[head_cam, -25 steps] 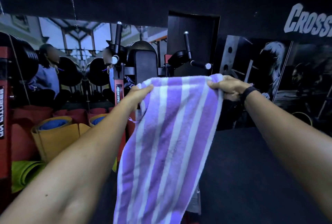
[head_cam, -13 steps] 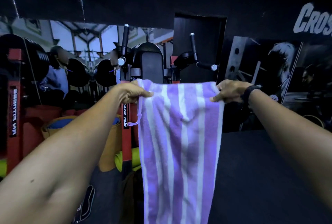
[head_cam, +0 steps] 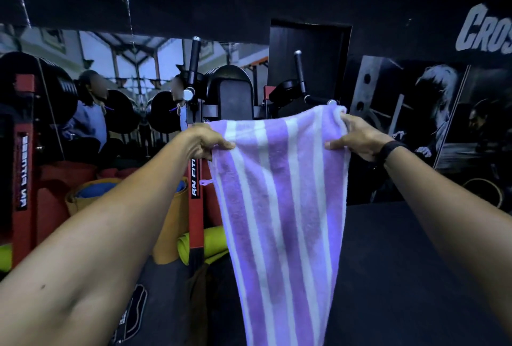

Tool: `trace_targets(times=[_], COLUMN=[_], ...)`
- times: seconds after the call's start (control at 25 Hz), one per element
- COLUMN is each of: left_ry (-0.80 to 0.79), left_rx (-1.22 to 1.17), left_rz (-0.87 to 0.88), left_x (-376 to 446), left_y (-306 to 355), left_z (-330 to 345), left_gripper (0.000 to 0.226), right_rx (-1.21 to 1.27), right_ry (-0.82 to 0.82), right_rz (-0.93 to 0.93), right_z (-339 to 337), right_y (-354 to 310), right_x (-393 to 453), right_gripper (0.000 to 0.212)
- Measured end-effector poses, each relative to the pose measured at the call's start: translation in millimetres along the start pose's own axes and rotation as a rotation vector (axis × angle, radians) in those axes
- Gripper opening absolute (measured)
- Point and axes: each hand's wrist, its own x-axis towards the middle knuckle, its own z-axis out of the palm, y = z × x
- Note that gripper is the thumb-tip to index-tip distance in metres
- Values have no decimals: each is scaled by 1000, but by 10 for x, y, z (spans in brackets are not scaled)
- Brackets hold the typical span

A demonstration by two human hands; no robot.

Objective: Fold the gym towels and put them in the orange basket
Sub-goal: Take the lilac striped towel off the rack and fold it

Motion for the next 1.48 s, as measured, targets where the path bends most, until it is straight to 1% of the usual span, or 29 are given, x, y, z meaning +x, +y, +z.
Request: trace_targets(times=[0.04,0.08,0.12,0.16,0.2,0.24,0.28,0.32,0.36,0.4,0.44,0.48,0.52,0.6,0.64,0.68,0.72,0.8,0.88,1.0,1.08,1.16,1.24,1.28,1.32,1.36,1.4,1.44,1.48], left_ry=[84,155,207,221,160,59,-44,-127,-179,-186,-116,4,166,452,537,570,552,466,435,421,387,358,220,141,90,88,154,239,266], left_rx=[20,25,11,-47,-139,-232,-252,-176,29,283,522,686,758,764,676,533,343,-5,-187,-278,-318,-383,-572,-591,-512,-427,-361,-373,-425], left_rz=[11,26,52,96,132,171,195,217,223,215,212,214,213,218,215,229,234,212,244,323,251,164,87,45,5,-23,-38,-28,-12], left_x=[18,37,95,156,186,171,138,84,70,49,91,158,192,219,238,247,276,342,376,381,419,411,427,401,394,416,425,454,462], left_y=[-12,-18,-30,-34,-36,-23,-4,23,44,79,97,105,110,82,45,13,-19,-97,-193,-347,-435,-514,-597,-624,-649,-668,-648,-617,-567], left_z=[-1,3,-3,-34,-53,-52,-42,-27,-20,-7,-20,-41,-56,-60,-48,-27,-11,17,65,199,284,325,328,328,312,300,277,231,183], left_gripper=[60,28,13,22,25,23,15,5,11,20,25,24,24,34,36,31,25,23,21,19,24,30,30,30,32,37,44,53,57], right_rx=[-147,-252,-327,-387,-421,-421,-417,-426,-434,-434,-417,-388,-341,-226,-176,-141,-123,-80,-12,48,62,34,12,-8,-52,-117,-199,-283,-340], right_ry=[95,203,318,415,486,532,560,579,587,590,605,631,676,771,789,791,783,764,738,688,670,679,690,693,698,702,713,735,766], right_rz=[-43,-73,-74,-50,-30,-16,-11,-20,-26,-31,-38,-49,-65,-90,-100,-105,-106,-128,-170,-247,-275,-282,-293,-296,-283,-275,-254,-227,-190], right_z=[-14,-45,-82,-102,-104,-97,-95,-75,-71,-70,-64,-47,-29,-29,-45,-68,-79,-66,-24,43,77,102,110,101,94,75,60,41,26], right_y=[46,70,78,85,103,129,160,164,168,172,174,163,149,89,57,38,6,-63,-142,-305,-385,-445,-477,-473,-469,-444,-410,-354,-318], right_x=[11,22,21,13,17,36,72,80,94,104,110,104,98,86,83,93,94,105,134,145,165,165,146,137,115,106,92,96,86], right_gripper=[29,20,14,13,17,23,29,32,32,31,31,31,30,26,23,21,19,22,24,20,14,15,17,17,16,18,23,28,32])
